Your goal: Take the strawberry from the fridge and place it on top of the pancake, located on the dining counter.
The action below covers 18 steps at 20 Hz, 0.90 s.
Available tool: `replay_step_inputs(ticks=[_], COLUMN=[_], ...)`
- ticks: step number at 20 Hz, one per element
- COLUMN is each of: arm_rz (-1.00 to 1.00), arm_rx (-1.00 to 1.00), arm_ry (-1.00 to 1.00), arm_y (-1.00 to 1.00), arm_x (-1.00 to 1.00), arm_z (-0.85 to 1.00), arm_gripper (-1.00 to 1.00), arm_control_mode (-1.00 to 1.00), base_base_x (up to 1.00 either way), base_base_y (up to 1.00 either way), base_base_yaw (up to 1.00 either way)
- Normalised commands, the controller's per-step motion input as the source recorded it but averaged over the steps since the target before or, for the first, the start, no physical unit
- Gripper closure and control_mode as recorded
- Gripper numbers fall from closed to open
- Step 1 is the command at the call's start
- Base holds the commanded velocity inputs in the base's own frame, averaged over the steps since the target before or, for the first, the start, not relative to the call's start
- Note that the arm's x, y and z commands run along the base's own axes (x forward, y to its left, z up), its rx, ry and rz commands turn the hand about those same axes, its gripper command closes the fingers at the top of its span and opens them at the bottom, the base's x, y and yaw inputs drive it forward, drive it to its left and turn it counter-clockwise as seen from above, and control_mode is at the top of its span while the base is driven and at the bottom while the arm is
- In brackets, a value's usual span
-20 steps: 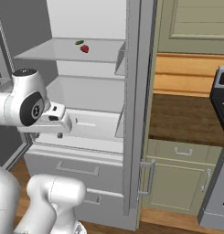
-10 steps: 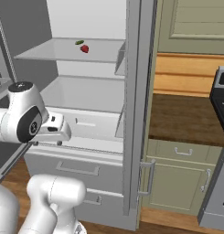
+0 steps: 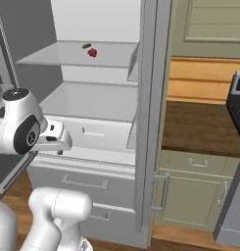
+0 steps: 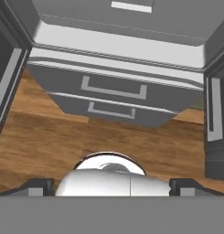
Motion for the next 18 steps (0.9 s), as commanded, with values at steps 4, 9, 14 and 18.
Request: replay_step_inputs(ticks=[4, 9, 14, 18], arm_rz=[0.0, 0.0, 0.0, 0.0], arm_rx=[0.0, 0.0, 0.0, 0.0], arm_ry=[0.0, 0.0, 0.0, 0.0], arm_y=[0.0, 0.0, 0.0, 0.0], arm_x=[0.0, 0.0, 0.0, 0.0], arm_z=[0.0, 0.0, 0.0, 0.0], arm_gripper=[-1.0, -1.0, -1.0, -1.0], arm_control_mode=[1.0, 1.0, 1.0, 1.0], base_base_x=[0.61, 0.65, 0.67, 0.65], base_base_y=[0.19, -0.09, 0.0, 0.0], base_base_yaw=[-0.06, 0.0, 0.0, 0.0])
